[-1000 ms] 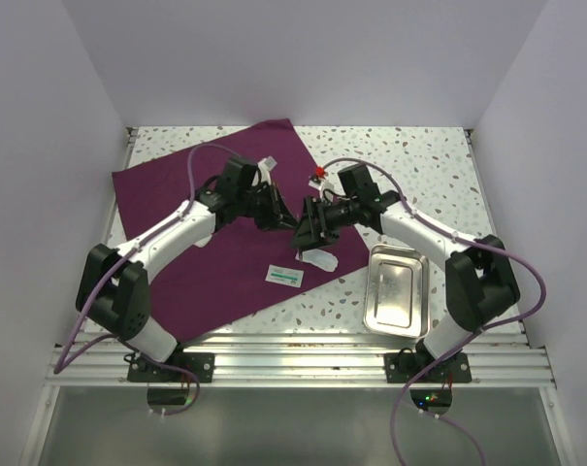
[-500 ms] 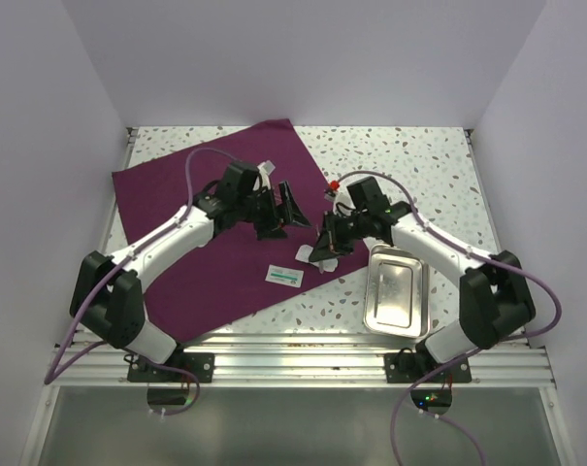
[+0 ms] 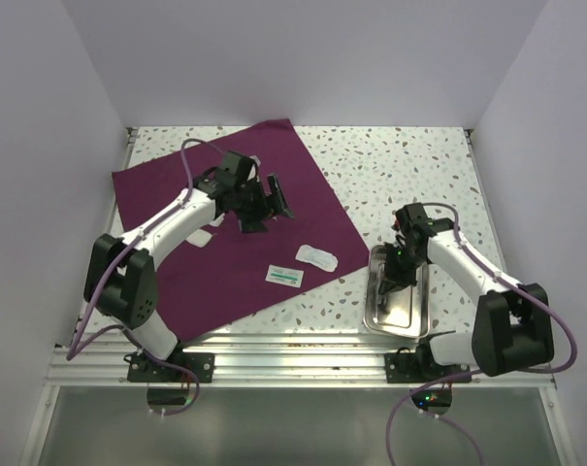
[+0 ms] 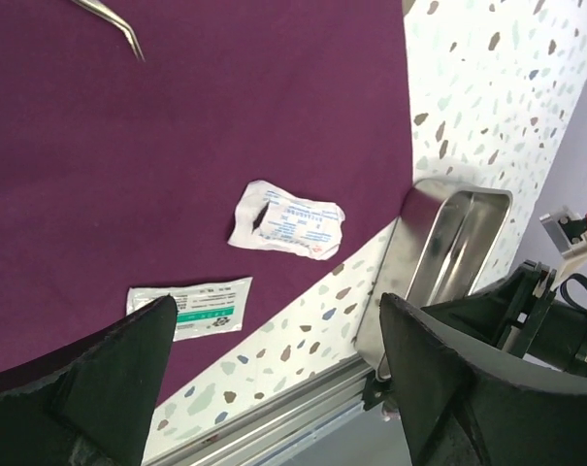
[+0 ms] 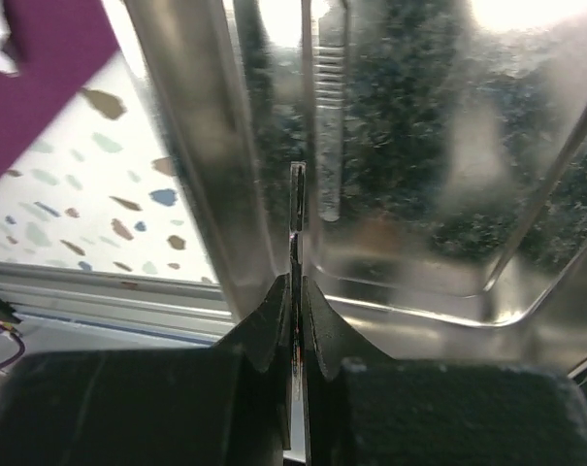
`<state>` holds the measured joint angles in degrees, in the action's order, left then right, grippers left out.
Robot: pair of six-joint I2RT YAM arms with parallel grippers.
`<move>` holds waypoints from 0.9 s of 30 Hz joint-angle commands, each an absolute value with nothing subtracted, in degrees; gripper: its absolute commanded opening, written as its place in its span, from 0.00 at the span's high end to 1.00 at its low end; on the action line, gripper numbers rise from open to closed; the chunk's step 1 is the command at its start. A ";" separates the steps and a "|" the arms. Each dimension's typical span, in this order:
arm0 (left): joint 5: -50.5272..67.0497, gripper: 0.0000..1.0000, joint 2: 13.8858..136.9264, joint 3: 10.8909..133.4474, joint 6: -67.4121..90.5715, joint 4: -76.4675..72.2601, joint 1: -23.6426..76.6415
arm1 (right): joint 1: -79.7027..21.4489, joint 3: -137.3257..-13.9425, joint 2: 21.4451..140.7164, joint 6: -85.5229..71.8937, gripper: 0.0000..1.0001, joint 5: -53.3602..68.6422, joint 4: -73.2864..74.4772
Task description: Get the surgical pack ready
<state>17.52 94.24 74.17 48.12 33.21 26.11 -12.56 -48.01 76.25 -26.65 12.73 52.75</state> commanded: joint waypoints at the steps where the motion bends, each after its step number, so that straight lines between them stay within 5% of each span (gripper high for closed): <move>1: 17.58 0.12 95.27 77.08 45.79 33.75 25.40 | -11.08 -47.02 78.48 -25.05 1.00 11.07 53.27; 8: 16.44 0.12 99.75 79.36 45.62 35.15 25.05 | -10.37 -49.57 84.98 -25.14 0.91 9.23 51.68; 19: 6.42 0.20 111.78 91.56 48.77 45.52 22.94 | -10.28 -52.90 83.24 -24.35 0.58 6.33 55.36; 27: -1.22 0.31 123.21 105.02 52.11 53.35 22.50 | -10.63 -57.92 76.47 -23.64 0.58 6.33 59.41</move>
